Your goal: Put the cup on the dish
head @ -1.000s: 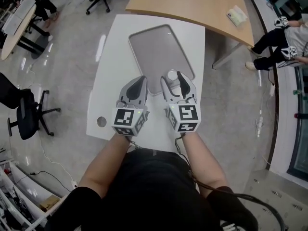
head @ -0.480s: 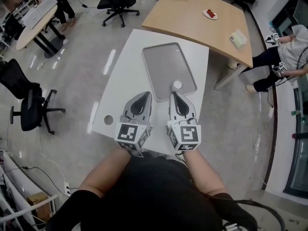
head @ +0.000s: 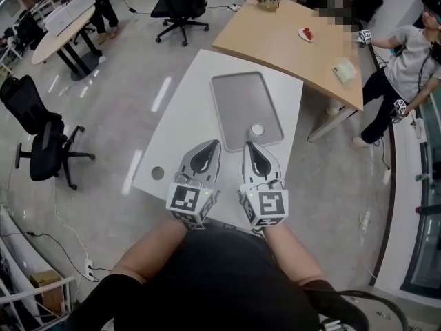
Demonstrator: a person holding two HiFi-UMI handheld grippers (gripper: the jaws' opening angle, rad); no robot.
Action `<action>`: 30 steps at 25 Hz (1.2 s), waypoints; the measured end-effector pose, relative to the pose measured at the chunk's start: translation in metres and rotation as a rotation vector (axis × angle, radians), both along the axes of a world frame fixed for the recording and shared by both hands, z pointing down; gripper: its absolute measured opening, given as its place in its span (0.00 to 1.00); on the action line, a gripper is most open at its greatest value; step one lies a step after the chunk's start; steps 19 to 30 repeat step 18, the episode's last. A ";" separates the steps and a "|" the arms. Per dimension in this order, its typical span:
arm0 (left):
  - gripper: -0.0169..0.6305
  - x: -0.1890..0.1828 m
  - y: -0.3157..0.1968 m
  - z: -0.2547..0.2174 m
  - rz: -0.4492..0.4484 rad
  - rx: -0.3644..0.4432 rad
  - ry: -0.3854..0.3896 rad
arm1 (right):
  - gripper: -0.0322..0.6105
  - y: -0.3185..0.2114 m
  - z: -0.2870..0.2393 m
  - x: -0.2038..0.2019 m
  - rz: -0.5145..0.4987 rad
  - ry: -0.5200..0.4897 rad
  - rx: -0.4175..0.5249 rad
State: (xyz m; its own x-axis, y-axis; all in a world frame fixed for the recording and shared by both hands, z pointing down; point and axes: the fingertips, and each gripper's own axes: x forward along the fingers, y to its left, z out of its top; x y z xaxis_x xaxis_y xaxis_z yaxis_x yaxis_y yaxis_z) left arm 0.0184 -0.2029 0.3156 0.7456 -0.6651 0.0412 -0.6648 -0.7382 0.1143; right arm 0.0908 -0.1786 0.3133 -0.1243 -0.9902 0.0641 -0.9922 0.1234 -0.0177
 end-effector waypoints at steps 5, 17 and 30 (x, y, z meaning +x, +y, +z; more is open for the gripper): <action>0.03 0.002 0.000 0.001 0.011 -0.008 -0.002 | 0.07 -0.004 0.002 -0.001 -0.003 0.005 -0.009; 0.03 0.005 -0.003 0.002 0.025 -0.015 -0.010 | 0.07 -0.009 0.004 -0.001 -0.009 0.003 -0.022; 0.03 0.004 -0.003 0.002 0.025 -0.015 -0.010 | 0.07 -0.010 0.005 -0.001 -0.008 0.003 -0.023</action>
